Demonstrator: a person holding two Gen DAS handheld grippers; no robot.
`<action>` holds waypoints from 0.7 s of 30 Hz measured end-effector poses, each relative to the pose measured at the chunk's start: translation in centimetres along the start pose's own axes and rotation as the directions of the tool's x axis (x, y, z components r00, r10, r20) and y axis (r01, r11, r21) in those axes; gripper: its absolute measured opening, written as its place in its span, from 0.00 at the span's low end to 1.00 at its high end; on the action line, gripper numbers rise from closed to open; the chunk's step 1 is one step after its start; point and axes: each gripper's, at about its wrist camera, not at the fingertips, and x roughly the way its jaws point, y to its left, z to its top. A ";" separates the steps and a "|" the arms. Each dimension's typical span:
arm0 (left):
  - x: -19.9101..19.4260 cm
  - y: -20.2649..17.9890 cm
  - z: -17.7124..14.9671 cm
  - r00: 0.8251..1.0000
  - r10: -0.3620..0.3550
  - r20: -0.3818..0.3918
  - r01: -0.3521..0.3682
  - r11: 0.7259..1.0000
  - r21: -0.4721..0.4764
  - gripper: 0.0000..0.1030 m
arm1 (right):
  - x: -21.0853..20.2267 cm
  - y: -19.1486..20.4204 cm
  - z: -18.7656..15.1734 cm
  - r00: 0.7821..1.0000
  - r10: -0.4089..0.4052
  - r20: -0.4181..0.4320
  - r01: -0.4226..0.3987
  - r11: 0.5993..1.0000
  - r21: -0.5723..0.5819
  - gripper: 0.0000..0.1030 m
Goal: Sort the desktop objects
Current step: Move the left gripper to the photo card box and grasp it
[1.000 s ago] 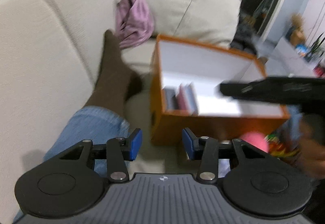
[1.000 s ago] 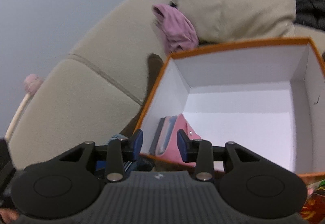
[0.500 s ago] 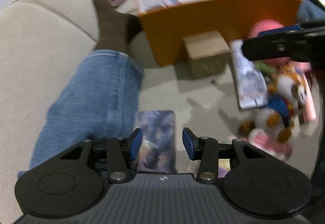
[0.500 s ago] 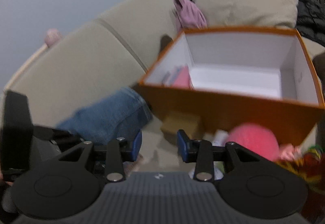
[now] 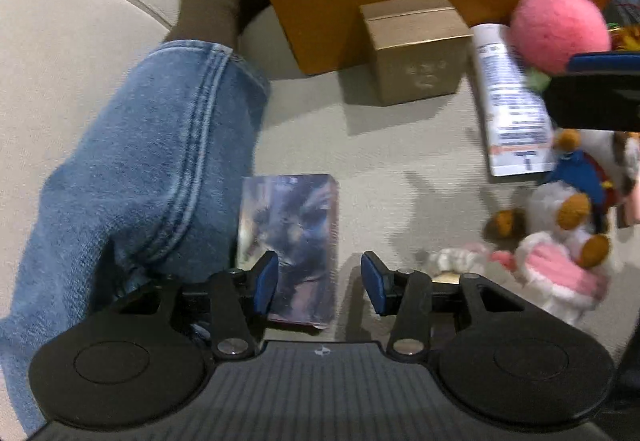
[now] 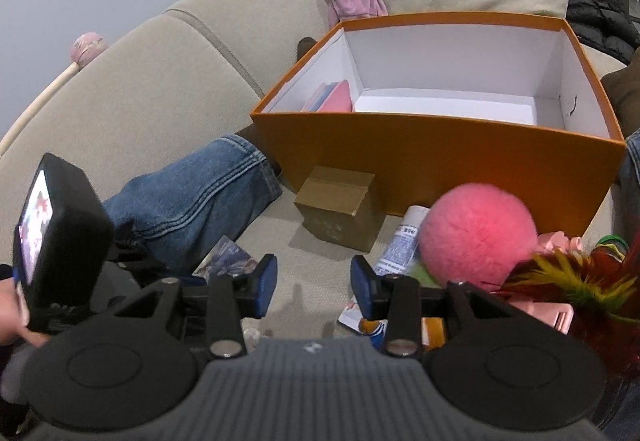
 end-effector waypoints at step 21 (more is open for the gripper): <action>-0.4 2.3 0.3 0.994 -0.106 0.042 0.107 0.994 -0.036 0.00 | 0.4 -0.6 -0.4 1.000 0.006 -0.026 -0.005 0.999 0.035 0.44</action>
